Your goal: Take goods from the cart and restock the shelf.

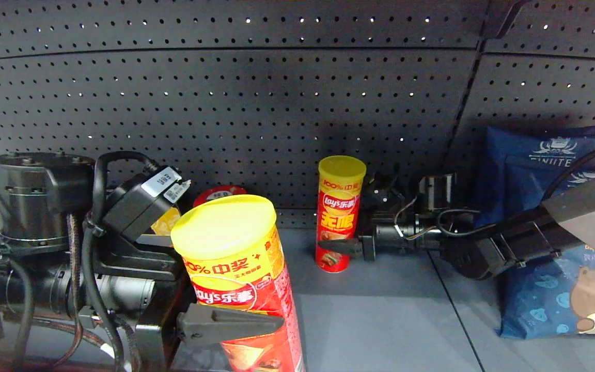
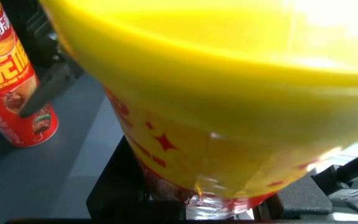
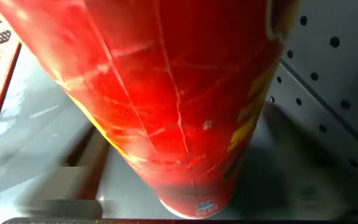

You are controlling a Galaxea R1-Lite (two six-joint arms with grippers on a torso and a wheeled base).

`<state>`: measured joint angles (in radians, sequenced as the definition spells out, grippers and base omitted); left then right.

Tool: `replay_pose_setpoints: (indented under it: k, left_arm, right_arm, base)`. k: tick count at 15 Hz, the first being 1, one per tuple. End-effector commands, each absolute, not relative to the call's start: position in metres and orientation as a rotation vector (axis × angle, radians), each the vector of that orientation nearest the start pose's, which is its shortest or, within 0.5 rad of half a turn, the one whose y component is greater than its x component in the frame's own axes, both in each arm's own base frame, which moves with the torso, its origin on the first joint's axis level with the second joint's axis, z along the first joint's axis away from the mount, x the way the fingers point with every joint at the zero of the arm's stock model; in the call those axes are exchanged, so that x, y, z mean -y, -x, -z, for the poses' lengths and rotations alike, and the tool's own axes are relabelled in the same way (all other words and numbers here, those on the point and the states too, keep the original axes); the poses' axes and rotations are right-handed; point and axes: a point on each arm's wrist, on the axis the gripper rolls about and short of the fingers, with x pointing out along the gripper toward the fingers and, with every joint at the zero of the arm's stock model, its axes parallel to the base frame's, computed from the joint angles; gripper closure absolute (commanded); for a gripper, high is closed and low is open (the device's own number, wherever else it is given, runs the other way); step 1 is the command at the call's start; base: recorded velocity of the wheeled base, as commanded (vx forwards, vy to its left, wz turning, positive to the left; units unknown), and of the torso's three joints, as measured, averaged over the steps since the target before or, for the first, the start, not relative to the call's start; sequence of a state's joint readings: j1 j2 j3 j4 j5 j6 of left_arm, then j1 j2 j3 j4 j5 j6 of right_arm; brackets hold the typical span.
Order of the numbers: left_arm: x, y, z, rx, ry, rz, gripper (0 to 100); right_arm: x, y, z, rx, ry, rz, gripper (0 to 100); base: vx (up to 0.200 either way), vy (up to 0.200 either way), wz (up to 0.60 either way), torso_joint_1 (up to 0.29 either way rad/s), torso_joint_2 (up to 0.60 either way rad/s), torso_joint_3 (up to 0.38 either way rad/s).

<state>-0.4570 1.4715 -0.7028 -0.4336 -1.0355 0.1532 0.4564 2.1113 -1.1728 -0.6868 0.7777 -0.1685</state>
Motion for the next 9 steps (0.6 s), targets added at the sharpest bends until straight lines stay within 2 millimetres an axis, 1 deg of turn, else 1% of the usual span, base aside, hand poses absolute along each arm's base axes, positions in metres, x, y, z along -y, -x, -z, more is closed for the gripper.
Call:
replay_pose_setpoints:
  k: [1,5,9]
  left_arm:
    - [0.121,-0.202,-0.202,-0.236,-0.018,1.499,100]
    - [0.120,-0.201,-0.199,-0.244,-0.016,1.498,100]
    - [0.116,-0.202,-0.199,-0.245,-0.013,1.482,100]
  right_arm:
    - [-0.195,-0.361,-0.138,-0.158,0.105,-1.240,100]
    - [-0.197,-0.357,-0.144,-0.142,0.109,-1.251,100]
    - [-0.190,-0.339,-0.157,-0.133,0.110,-1.258,100]
  base:
    - [0.000,0.000,0.00,0.000,0.00,0.000]
    - [0.000,0.000,0.00,0.000,0.00,0.000]
    - [0.000,0.000,0.00,0.000,0.00,0.000]
